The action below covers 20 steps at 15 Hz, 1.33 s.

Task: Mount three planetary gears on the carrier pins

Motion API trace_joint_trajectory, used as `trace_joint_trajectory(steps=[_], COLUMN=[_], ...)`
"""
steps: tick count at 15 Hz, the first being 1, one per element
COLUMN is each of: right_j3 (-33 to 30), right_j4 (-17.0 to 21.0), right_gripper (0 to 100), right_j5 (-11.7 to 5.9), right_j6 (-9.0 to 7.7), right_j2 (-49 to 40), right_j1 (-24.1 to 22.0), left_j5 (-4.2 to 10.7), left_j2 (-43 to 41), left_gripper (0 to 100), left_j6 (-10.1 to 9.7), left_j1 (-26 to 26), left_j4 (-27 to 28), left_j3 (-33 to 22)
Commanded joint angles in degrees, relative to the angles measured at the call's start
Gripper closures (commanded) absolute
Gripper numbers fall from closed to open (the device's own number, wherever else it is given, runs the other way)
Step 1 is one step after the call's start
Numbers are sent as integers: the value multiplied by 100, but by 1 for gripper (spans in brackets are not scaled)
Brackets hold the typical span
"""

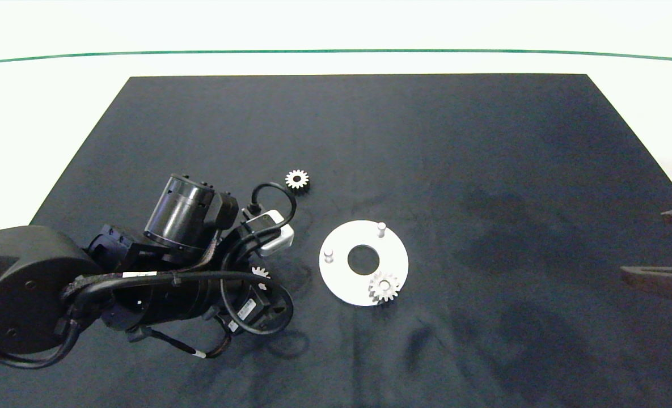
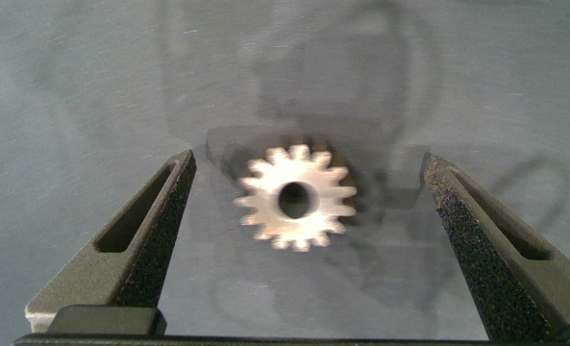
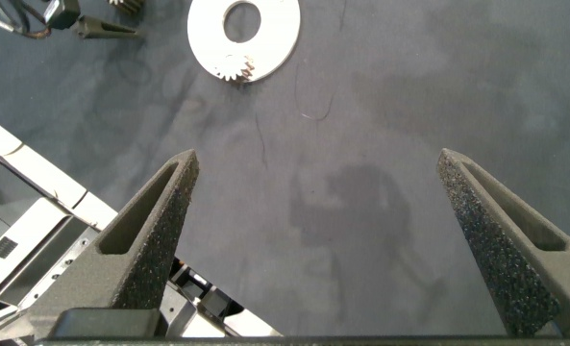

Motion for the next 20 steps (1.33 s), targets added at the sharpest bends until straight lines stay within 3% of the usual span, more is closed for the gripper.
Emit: trace_joint_trajectory(steps=[1, 12, 20], right_j3=[7, 7, 7], right_j4=[20, 20, 20], right_gripper=[0, 0, 0], right_j5=[2, 2, 2], right_j6=[-2, -20, -2], right_j2=[3, 11, 11], right_j1=[2, 2, 2], left_j5=[7, -2, -2], left_j2=[0, -88, -53], left_gripper=[0, 1, 17], left_j6=[16, -116, -257], left_j1=[156, 192, 69], left_j4=[218, 438, 447], left_j3=[-125, -142, -151])
